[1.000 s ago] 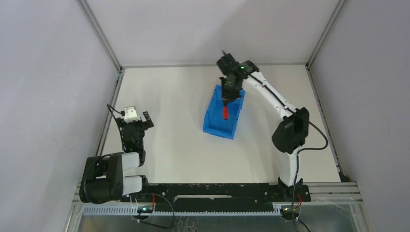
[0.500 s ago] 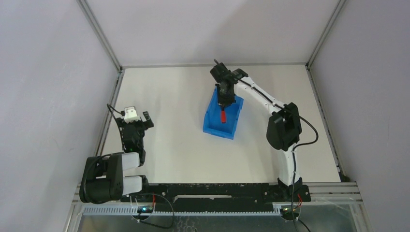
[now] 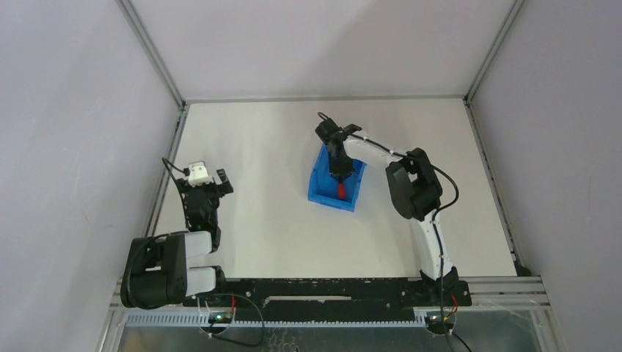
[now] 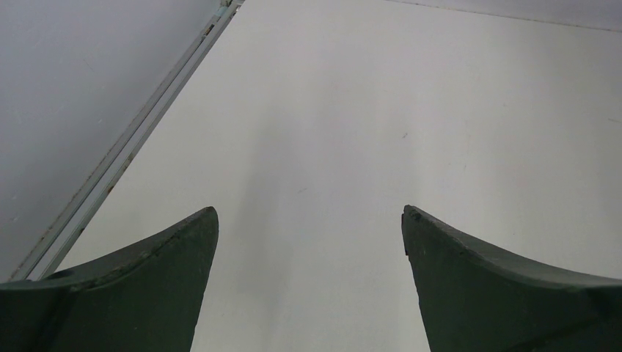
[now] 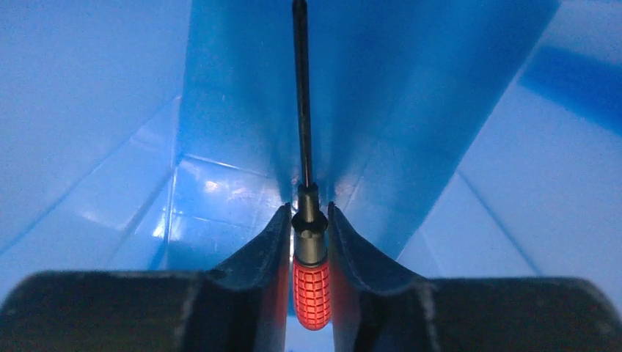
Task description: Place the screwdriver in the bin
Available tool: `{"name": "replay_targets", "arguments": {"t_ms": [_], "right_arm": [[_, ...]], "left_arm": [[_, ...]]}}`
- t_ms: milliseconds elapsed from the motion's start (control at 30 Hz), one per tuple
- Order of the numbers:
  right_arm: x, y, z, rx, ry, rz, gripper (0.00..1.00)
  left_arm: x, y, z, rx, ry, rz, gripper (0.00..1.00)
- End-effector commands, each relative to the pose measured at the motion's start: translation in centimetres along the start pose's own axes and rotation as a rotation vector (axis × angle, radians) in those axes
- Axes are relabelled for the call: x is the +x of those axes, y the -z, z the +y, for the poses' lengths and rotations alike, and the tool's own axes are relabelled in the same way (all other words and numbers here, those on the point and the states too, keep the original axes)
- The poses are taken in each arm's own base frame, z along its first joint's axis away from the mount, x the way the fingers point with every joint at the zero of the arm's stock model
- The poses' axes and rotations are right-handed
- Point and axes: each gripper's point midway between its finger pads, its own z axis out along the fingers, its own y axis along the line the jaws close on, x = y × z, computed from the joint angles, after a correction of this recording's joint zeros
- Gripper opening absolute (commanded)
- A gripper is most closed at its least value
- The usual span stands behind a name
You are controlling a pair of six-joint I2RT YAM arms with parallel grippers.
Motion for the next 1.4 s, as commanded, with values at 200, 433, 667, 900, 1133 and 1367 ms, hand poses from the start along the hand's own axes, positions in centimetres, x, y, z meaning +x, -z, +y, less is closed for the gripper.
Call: {"name": "replay_targets", "arguments": {"t_ms": [200, 433, 667, 900, 1133, 1367], "right_arm": [[-5.0, 6.7, -0.1, -0.059, -0.080, -0.217, 0.47], [-7.4, 16.8, -1.5, -0.174, -0.075, -0.448, 0.98], [-6.8, 25.8, -4.3, -0.413, -0.062, -0.731, 1.00], [-2.0, 24.4, -12.3, -0.288, -0.192, -0.846, 1.00], [4.4, 18.9, -16.8, -0.230, -0.358, -0.944, 1.00], [9.3, 13.1, -17.5, -0.283, -0.449, -0.934, 1.00]], "left_arm": [[-2.9, -0.9, -0.3, -0.001, 0.012, -0.082, 1.00], [-2.9, -0.8, -0.3, -0.001, 0.011, -0.082, 1.00], [-2.9, -0.8, -0.2, -0.001, 0.011, -0.082, 1.00], [-2.9, -0.8, -0.3, -0.002, 0.012, -0.082, 1.00], [-2.9, -0.8, -0.2, -0.003, 0.011, -0.081, 1.00], [-2.9, -0.9, -0.2, -0.002, 0.011, -0.083, 1.00]]}}
